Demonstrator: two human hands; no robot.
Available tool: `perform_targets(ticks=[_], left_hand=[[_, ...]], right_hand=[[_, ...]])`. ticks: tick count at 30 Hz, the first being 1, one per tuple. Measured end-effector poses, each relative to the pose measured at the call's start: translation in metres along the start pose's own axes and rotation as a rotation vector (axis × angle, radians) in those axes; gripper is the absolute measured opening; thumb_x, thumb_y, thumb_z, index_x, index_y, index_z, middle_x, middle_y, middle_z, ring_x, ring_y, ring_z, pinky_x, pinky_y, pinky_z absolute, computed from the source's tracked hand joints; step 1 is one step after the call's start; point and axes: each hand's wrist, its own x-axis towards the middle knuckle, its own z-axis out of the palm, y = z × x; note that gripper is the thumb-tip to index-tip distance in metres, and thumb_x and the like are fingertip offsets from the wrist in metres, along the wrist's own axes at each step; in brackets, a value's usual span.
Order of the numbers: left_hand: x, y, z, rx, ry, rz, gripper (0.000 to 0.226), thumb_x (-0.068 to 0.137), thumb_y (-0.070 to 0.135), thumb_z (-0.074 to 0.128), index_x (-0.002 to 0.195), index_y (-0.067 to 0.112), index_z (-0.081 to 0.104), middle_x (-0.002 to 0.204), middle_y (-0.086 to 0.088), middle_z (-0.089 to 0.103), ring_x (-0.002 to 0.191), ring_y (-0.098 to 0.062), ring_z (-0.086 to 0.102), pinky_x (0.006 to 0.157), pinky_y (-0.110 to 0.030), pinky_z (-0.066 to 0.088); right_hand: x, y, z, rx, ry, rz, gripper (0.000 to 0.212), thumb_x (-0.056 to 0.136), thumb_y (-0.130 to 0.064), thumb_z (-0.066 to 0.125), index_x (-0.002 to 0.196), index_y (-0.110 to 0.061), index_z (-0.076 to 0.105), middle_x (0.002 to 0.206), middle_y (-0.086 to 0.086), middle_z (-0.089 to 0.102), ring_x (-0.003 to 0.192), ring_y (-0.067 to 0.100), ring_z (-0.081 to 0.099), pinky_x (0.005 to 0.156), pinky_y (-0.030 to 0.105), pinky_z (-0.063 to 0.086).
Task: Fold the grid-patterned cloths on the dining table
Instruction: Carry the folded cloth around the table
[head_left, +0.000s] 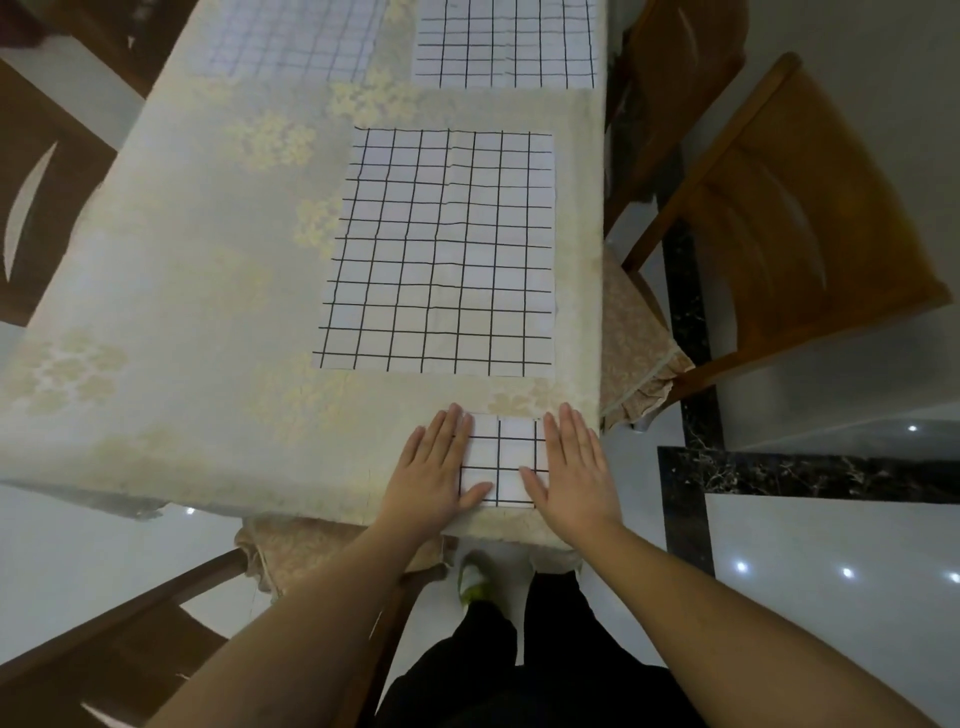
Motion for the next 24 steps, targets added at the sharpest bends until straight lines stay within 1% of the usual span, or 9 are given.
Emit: perform_targets(ticks=[4, 6, 9, 11, 13, 15, 17, 20, 24], left_hand=[[0.003, 0.000, -0.009, 0.006, -0.080, 0.005, 0.092, 0.085, 0.077, -0.002, 0.151, 0.015, -0.018, 0.159, -0.009, -0.022, 0.147, -0.026, -0.018, 0.121, -0.044, -0.002], [0.003, 0.004, -0.017, -0.002, -0.127, -0.017, 0.093, 0.083, 0.077, 0.000, 0.150, 0.015, -0.023, 0.157, -0.008, -0.027, 0.146, -0.026, -0.021, 0.121, -0.044, -0.004], [0.008, 0.017, -0.037, -0.007, -0.177, -0.071, 0.087, 0.094, 0.065, 0.023, 0.152, 0.014, -0.016, 0.159, -0.010, -0.025, 0.147, -0.028, -0.019, 0.120, -0.045, -0.004], [0.006, 0.027, -0.053, -0.037, -0.121, -0.109, 0.078, 0.097, 0.054, 0.031, 0.154, 0.016, -0.007, 0.160, -0.008, -0.020, 0.147, -0.031, -0.015, 0.119, -0.049, 0.002], [-0.002, 0.038, -0.067, -0.075, -0.041, -0.104, 0.070, 0.098, 0.049, 0.032, 0.154, 0.019, 0.002, 0.162, -0.005, -0.014, 0.149, -0.030, -0.009, 0.118, -0.051, 0.013], [-0.017, 0.051, -0.076, -0.082, -0.015, -0.060, 0.063, 0.099, 0.048, 0.030, 0.153, 0.021, 0.012, 0.163, -0.004, 0.002, 0.149, -0.028, 0.002, 0.117, -0.049, 0.018], [-0.037, 0.063, -0.082, -0.025, 0.007, -0.010, 0.061, 0.099, 0.050, 0.029, 0.152, 0.021, 0.019, 0.160, -0.005, 0.021, 0.148, -0.028, 0.015, 0.114, -0.048, 0.021], [-0.057, 0.073, -0.089, 0.052, 0.076, 0.013, 0.055, 0.096, 0.051, 0.036, 0.141, 0.020, 0.043, 0.143, -0.005, 0.049, 0.136, -0.029, 0.039, 0.108, -0.051, 0.029], [-0.055, 0.091, -0.095, 0.037, 0.109, 0.022, 0.045, 0.095, 0.047, 0.040, 0.124, 0.018, 0.058, 0.125, -0.003, 0.061, 0.119, -0.027, 0.055, 0.097, -0.047, 0.041]], right_hand=[[0.001, 0.001, -0.009, -0.002, -0.081, -0.015, 0.080, 0.093, -0.064, 0.003, 0.152, -0.012, -0.013, 0.159, 0.009, -0.021, 0.147, 0.022, -0.019, 0.119, 0.037, -0.010], [0.000, 0.000, -0.022, 0.028, -0.145, -0.011, 0.080, 0.094, -0.064, 0.013, 0.151, -0.016, -0.018, 0.158, 0.007, -0.028, 0.146, 0.020, -0.024, 0.119, 0.037, -0.012], [-0.007, 0.004, -0.048, 0.105, -0.211, 0.026, 0.077, 0.098, -0.054, 0.031, 0.154, -0.018, -0.008, 0.162, 0.007, -0.011, 0.149, 0.022, -0.007, 0.119, 0.039, 0.000], [-0.016, 0.007, -0.067, 0.207, -0.207, 0.052, 0.072, 0.099, -0.048, 0.039, 0.155, -0.017, 0.006, 0.162, 0.007, 0.011, 0.147, 0.026, 0.016, 0.118, 0.041, 0.017], [-0.028, 0.008, -0.085, 0.230, -0.188, 0.065, 0.064, 0.098, -0.046, 0.041, 0.152, -0.015, 0.023, 0.157, 0.008, 0.026, 0.140, 0.028, 0.030, 0.113, 0.042, 0.029], [-0.042, 0.008, -0.103, 0.167, -0.163, 0.063, 0.057, 0.098, -0.046, 0.041, 0.146, -0.016, 0.034, 0.151, 0.008, 0.034, 0.133, 0.028, 0.037, 0.108, 0.042, 0.034], [-0.060, 0.005, -0.118, 0.048, -0.077, 0.041, 0.056, 0.098, -0.045, 0.040, 0.146, -0.018, 0.033, 0.146, 0.007, 0.038, 0.129, 0.027, 0.042, 0.104, 0.042, 0.037], [-0.089, 0.001, -0.126, -0.111, 0.066, -0.018, 0.056, 0.096, -0.045, 0.041, 0.145, -0.019, 0.032, 0.139, 0.006, 0.045, 0.122, 0.026, 0.048, 0.098, 0.041, 0.041], [-0.112, 0.012, -0.122, -0.144, 0.148, -0.006, 0.052, 0.088, -0.043, 0.057, 0.132, -0.015, 0.052, 0.125, 0.007, 0.058, 0.109, 0.026, 0.059, 0.087, 0.041, 0.048]])
